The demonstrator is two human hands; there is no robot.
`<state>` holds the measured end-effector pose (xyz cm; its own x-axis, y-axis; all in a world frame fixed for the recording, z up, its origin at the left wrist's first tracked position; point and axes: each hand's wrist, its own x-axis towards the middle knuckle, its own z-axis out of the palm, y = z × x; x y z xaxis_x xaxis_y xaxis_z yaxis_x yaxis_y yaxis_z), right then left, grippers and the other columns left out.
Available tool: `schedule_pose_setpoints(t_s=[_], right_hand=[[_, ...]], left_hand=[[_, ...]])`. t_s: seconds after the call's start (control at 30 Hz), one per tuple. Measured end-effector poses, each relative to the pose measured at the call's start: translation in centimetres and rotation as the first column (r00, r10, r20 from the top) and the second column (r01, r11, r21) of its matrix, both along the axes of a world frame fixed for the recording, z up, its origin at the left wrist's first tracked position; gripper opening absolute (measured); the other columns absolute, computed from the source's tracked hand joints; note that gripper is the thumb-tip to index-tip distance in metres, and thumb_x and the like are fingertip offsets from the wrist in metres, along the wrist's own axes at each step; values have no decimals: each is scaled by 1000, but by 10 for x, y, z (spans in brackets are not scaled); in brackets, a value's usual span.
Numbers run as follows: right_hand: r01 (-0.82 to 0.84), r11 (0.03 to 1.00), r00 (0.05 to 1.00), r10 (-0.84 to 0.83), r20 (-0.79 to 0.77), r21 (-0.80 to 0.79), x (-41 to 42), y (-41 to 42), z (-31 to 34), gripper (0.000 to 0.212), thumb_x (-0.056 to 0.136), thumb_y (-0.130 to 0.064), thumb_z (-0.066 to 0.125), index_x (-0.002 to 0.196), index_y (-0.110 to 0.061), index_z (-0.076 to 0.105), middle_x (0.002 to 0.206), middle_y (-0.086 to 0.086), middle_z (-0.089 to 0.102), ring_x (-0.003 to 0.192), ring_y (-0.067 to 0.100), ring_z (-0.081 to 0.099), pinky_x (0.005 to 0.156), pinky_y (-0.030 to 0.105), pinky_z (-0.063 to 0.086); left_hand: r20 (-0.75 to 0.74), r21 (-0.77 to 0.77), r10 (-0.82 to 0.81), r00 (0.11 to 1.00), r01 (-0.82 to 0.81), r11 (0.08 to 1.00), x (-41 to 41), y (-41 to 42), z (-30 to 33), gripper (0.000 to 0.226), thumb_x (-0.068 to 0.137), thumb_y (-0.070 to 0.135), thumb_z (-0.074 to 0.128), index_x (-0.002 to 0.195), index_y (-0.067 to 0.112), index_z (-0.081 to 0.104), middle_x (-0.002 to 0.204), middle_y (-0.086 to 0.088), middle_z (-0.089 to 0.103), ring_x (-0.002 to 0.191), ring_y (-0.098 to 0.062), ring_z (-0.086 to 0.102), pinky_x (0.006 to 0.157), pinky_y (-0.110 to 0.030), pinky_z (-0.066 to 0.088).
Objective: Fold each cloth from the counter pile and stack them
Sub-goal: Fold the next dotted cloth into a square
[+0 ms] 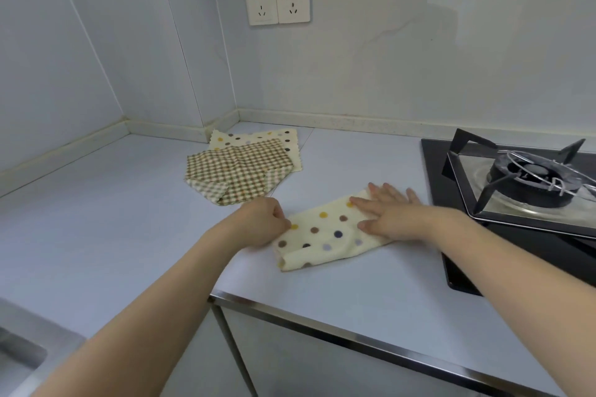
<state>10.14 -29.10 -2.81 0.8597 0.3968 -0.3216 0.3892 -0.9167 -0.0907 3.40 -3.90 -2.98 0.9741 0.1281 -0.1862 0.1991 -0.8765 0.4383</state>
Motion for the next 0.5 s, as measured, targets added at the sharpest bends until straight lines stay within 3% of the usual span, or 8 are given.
schedule_pose_setpoints(t_s=[0.07, 0.13, 0.23, 0.37, 0.5], right_hand=[[44, 996, 985, -30, 167, -82, -3, 6, 13, 68, 93, -44, 46, 151, -35, 11, 159, 0, -6, 146, 26, -3, 115, 51, 3], [80, 996, 934, -60, 351, -42, -19, 24, 16, 65, 88, -30, 50, 147, -25, 23, 149, 6, 15, 135, 29, 19, 107, 48, 21], [127, 970, 943, -183, 277, 207, -53, 50, -3, 44, 94, -39, 38, 135, -21, 37, 136, 7, 34, 125, 28, 32, 101, 45, 28], [56, 979, 948, -114, 298, 196, -72, 47, -32, 62, 98, -52, 16, 150, -19, 17, 154, 5, 16, 141, 24, 14, 116, 43, 10], [57, 950, 988, -97, 116, 307, -64, 40, -29, 62, 99, -52, 18, 153, -23, 9, 161, 0, 0, 147, 16, -5, 118, 42, -6]], left_hand=[[-17, -75, -67, 998, 66, 995, -3, -3, 5, 14, 92, 31, 56, 86, 19, 54, 87, 6, 56, 74, -11, 51, 65, -25, 41], [23, -140, -112, 993, 114, 984, -7, -2, 7, 11, 92, 28, 56, 90, 18, 52, 83, 5, 51, 70, -12, 46, 64, -25, 38], [48, -277, -143, 989, 151, 949, -13, 0, -1, 12, 91, 24, 60, 99, 22, 52, 83, 6, 47, 71, -11, 44, 66, -26, 39], [122, -420, -76, 990, 120, 900, -18, 0, -10, 8, 96, 32, 50, 95, 26, 54, 74, 13, 54, 68, -10, 50, 70, -30, 45], [187, -388, -89, 978, 157, 908, -22, 0, -13, 9, 94, 24, 53, 87, 24, 59, 61, 15, 48, 57, -6, 43, 60, -23, 38]])
